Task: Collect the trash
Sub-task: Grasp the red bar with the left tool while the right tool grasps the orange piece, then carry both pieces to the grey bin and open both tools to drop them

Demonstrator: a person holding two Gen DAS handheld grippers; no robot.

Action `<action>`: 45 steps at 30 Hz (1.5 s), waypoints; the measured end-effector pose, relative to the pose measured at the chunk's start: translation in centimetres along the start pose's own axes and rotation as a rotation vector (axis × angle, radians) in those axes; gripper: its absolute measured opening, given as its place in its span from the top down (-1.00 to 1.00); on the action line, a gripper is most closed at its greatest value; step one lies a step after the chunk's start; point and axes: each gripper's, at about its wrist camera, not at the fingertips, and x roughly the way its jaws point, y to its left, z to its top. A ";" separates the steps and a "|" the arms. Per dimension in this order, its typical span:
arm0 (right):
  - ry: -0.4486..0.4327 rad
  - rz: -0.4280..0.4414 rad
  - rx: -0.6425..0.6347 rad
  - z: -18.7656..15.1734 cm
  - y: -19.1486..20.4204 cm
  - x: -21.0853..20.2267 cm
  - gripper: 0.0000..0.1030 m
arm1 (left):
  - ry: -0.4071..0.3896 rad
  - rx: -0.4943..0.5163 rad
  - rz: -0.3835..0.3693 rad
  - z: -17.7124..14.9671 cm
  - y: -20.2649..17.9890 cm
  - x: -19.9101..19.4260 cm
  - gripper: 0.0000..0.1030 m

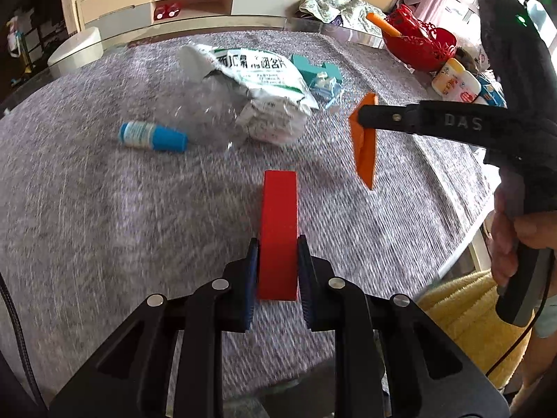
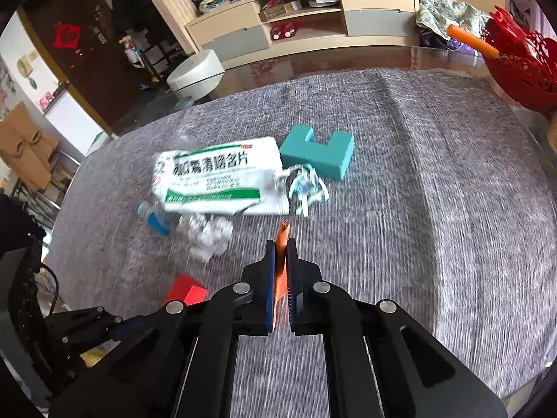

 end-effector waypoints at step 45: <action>0.215 0.005 -0.004 -22.9 1.9 -0.9 0.85 | 0.168 -0.046 -0.056 -19.8 -4.5 -0.4 0.63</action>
